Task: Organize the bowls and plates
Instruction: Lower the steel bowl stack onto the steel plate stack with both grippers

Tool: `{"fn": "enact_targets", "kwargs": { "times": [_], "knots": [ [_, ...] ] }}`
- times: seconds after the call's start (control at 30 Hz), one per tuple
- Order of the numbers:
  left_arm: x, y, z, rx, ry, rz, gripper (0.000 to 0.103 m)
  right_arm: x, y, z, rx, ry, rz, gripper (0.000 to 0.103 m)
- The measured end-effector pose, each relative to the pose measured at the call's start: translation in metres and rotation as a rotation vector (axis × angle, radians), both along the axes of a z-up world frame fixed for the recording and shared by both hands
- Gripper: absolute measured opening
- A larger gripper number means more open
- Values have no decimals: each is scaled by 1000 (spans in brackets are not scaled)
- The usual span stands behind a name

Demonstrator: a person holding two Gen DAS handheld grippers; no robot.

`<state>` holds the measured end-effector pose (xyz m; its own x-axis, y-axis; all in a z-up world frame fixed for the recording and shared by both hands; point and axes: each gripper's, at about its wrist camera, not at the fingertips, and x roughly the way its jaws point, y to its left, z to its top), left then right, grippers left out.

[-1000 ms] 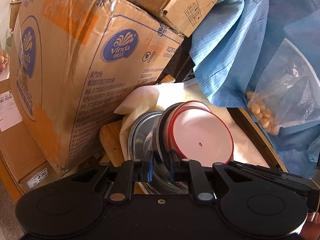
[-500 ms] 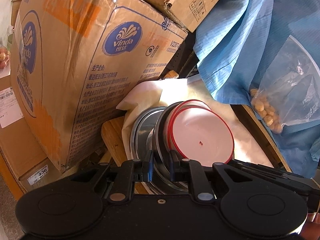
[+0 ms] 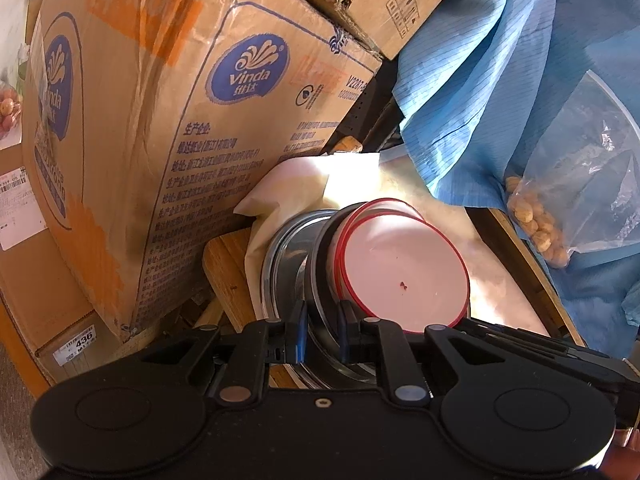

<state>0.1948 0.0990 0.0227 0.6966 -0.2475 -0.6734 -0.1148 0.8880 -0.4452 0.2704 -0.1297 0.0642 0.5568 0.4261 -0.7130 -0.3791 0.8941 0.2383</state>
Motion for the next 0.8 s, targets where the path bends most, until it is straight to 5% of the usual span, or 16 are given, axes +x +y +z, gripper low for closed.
{"fn": "enact_targets", "kwargs": {
  "times": [0.8],
  "knots": [
    [6, 0, -2, -2, 6, 1, 16, 3, -2, -2, 22, 12, -11, 26]
  ]
}}
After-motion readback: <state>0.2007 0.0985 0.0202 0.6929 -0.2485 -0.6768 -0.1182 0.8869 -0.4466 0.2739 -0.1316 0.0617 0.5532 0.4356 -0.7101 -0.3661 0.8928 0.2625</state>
